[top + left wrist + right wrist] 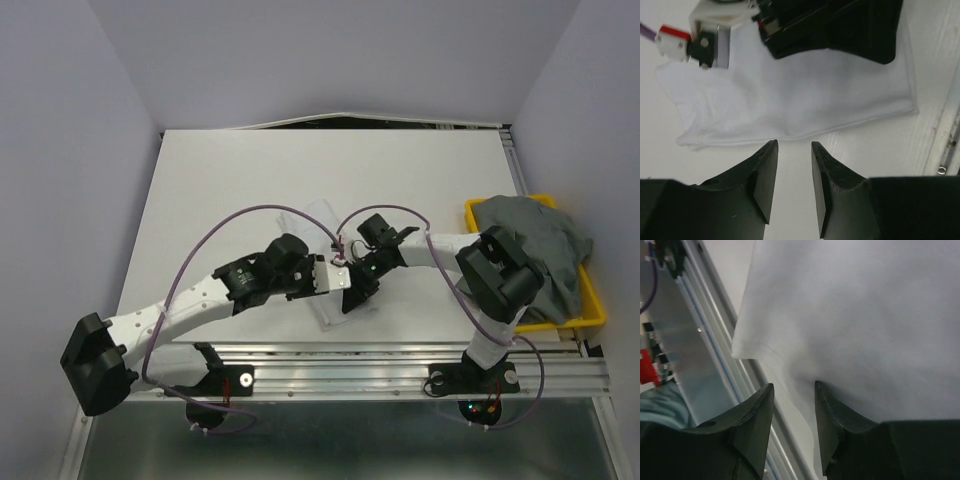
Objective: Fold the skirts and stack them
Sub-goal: Fold the skirt
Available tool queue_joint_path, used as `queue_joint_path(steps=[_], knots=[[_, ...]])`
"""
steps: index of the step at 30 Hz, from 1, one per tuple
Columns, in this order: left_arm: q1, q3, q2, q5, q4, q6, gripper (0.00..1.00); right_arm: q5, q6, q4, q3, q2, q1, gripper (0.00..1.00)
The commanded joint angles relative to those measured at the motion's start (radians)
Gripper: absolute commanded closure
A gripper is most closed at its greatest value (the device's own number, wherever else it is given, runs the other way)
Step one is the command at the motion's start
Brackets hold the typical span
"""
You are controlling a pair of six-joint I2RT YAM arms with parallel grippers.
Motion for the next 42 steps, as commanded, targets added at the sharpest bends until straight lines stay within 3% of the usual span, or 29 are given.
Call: queue_joint_path(steps=[1,8,11,14,21,34,37,40,42], knots=[[-0.165,0.002,-0.082,-0.08,-0.103,-0.025,0.55,-0.14,0.193,0.093,0.037,0.038,0.033,0.55],[-0.412,-0.024,-0.026,-0.131,-0.075,-0.216,0.52,-0.175,0.329,0.137,0.239,0.073,-0.008,0.54],[-0.446,-0.023,0.033,-0.14,-0.046,-0.279,0.46,-0.145,0.323,0.139,0.305,0.079,-0.045,0.55],[-0.469,-0.034,0.059,-0.208,0.012,-0.312,0.46,-0.105,0.311,0.139,0.342,0.11,-0.078,0.56],[-0.503,0.077,0.298,-0.261,0.06,-0.398,0.52,-0.04,0.242,0.136,0.379,0.193,-0.092,0.59],[-0.497,0.124,0.516,-0.318,0.118,-0.369,0.52,0.038,0.144,0.136,0.307,0.273,-0.092,0.62],[-0.48,0.118,0.54,-0.327,0.121,-0.356,0.56,0.046,0.129,0.139,0.288,0.29,-0.092,0.63],[-0.47,0.115,0.557,-0.307,0.106,-0.347,0.66,0.055,0.115,0.138,0.273,0.305,-0.092,0.63],[-0.469,0.117,0.553,-0.285,0.095,-0.335,0.78,0.06,0.109,0.138,0.265,0.308,-0.092,0.63]])
